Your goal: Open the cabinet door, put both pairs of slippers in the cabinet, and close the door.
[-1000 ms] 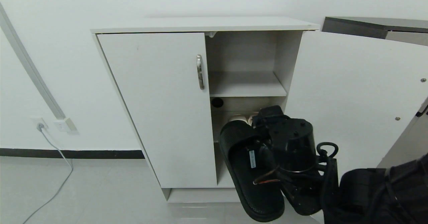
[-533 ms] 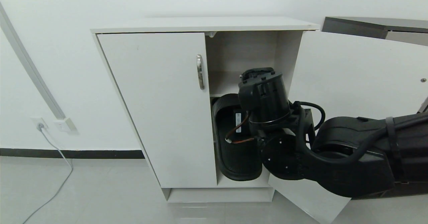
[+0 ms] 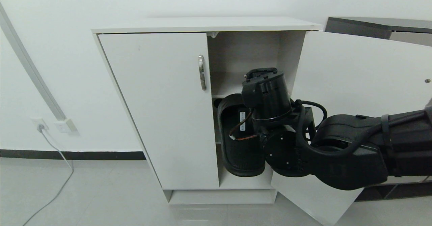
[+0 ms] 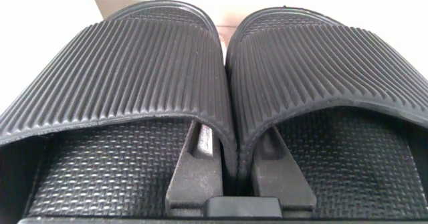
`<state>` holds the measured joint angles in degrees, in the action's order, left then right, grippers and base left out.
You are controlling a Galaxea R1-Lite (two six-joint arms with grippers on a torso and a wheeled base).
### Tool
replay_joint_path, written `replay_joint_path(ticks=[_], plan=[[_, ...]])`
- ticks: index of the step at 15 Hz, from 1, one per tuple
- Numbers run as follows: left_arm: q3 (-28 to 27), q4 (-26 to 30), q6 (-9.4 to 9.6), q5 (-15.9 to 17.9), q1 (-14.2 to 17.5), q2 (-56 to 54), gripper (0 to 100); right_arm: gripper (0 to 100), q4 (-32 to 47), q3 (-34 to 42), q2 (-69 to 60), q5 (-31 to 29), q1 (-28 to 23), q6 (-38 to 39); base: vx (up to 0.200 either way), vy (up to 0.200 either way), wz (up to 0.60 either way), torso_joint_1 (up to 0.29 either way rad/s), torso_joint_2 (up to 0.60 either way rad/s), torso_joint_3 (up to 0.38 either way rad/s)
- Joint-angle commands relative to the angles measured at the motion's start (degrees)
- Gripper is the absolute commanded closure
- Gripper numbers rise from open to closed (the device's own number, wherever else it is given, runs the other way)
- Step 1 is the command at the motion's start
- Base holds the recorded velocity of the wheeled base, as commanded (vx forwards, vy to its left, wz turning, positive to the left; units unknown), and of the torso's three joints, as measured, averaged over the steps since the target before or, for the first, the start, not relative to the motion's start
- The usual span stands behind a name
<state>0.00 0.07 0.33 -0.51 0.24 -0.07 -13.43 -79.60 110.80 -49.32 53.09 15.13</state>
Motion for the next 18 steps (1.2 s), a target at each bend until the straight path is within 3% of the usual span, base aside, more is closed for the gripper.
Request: replay_joint_path(ticks=[1,12,18], plan=[[0.0,0.01,0.02,-0.02,0.02,0.07,100,100,-0.01,-0.02,0.12,0.02,-0.27,-0.01,0.2,0.0,0.0,0.002,0.0,0.007],[0.0,0.01,0.02,-0.02,0.02,0.07,100,100,-0.01,-0.02,0.38,0.02,-1.15,-0.1,0.2,0.0,0.0,0.002,0.0,0.003],[0.0,-0.07,-0.07,-0.02,0.02,0.07,100,100,-0.1,-0.46,1.17,0.37,-1.85,-0.45,0.0,0.0,0.0,0.0,0.0,0.0]])
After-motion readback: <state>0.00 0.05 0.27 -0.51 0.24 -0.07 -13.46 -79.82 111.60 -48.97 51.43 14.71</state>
